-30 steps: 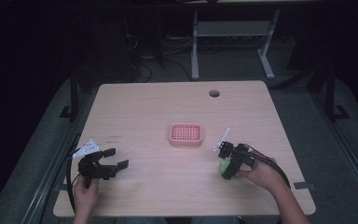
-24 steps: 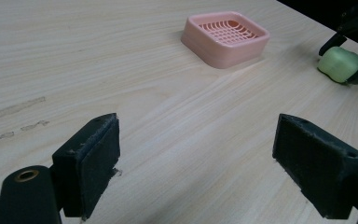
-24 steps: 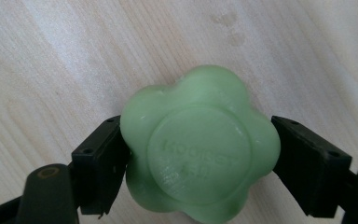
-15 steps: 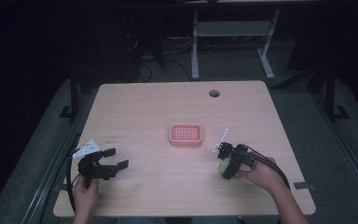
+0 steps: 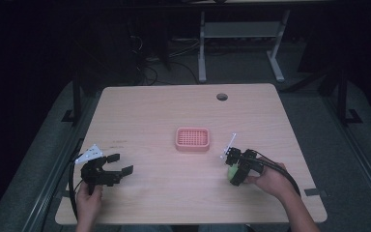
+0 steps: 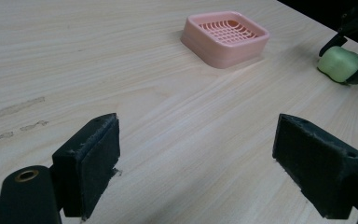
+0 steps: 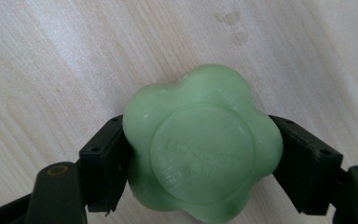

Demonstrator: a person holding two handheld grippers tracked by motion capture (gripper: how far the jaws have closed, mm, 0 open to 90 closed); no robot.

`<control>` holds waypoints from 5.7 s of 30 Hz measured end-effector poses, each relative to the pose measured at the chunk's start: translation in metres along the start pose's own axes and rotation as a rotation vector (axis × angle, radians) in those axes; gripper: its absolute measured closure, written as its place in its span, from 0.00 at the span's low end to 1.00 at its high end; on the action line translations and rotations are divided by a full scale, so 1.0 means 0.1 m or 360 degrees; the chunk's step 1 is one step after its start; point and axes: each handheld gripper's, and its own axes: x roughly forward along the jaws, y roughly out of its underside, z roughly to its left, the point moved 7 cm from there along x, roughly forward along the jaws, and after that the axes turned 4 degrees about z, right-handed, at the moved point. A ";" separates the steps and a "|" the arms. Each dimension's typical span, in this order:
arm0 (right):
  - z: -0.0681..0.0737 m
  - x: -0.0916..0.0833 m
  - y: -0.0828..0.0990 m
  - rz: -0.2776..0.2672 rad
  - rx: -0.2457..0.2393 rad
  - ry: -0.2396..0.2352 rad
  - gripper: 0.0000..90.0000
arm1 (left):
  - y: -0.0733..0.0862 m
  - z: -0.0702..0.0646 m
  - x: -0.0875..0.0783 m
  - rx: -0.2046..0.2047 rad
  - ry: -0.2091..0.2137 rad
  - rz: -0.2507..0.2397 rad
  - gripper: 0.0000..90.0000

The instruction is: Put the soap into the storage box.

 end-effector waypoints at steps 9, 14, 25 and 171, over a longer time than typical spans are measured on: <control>0.01 -0.04 0.01 -0.0026 -0.0008 -0.0014 0.29 | 0.00 0.00 0.00 -0.0002 0.0000 -0.0002 0.16; 0.02 -0.05 0.00 -0.0037 -0.0010 -0.0018 0.29 | 0.00 0.00 0.00 -0.0002 0.0002 -0.0004 0.16; -0.02 -0.13 -0.02 -0.0081 0.0009 -0.0015 0.29 | 0.00 0.00 0.00 -0.0008 0.0004 -0.0009 0.16; -0.40 -0.50 -1.58 -0.0066 -0.0150 -0.0038 0.29 | -0.02 0.01 -0.03 0.0005 0.0001 -0.0019 0.16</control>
